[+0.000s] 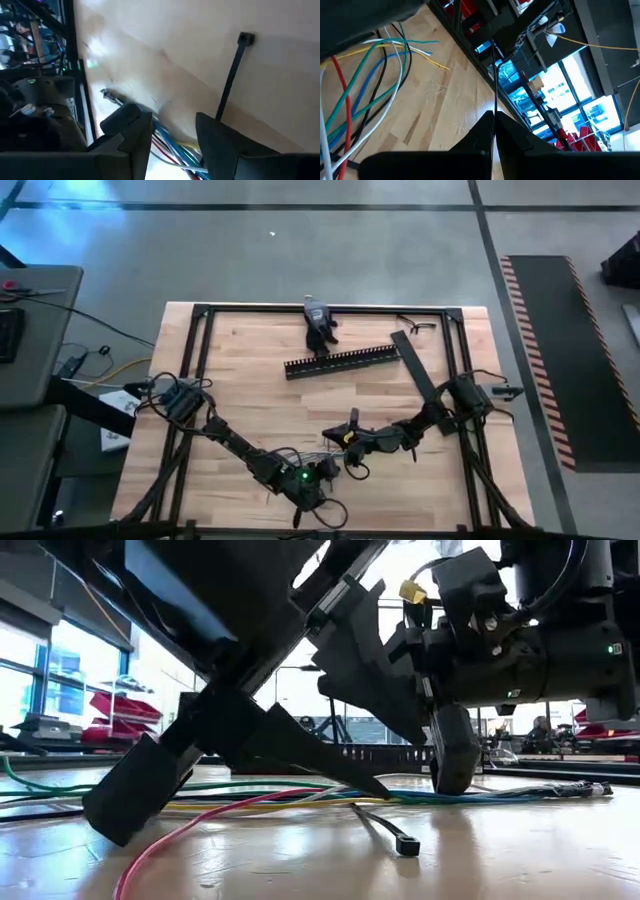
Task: Ziptie cables
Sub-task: Wrap the colored loose cables with the black zip tie
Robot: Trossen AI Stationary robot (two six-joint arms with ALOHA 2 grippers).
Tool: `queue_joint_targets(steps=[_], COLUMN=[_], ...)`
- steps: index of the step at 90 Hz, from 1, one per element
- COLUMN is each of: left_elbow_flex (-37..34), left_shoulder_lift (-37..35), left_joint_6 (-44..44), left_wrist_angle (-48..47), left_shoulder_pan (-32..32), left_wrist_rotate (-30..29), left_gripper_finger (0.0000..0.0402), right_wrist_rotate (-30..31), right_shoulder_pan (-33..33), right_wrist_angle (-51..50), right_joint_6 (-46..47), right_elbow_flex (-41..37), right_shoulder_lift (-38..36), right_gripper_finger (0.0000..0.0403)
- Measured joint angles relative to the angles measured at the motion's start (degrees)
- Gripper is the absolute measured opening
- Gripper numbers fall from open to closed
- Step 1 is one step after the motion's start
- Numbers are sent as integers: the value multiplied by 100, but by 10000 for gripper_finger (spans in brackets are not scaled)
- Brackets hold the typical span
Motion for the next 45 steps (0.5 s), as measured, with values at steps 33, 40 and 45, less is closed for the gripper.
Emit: queue_joint_targets(steps=[33, 40, 45], left_elbow_flex=[551, 553, 535], left_shoulder_lift=[19, 18, -42], left_joint_6=[-1274, -985, -801], left_wrist_angle=[-1135, -1135, -1160], left_shoulder_pan=[-9, -11, -14], left_wrist_rotate=[717, 577, 385], left_gripper_finger=[138, 138, 138], right_wrist_rotate=[-9, -11, -11], right_shoulder_pan=[0, 2, 0], right_wrist_angle=[2, 5, -2], right_joint_6=[110, 104, 119], right_elbow_flex=[0, 0, 0], right_shoulder_lift=[0, 0, 0], right_gripper_finger=[0, 0, 0])
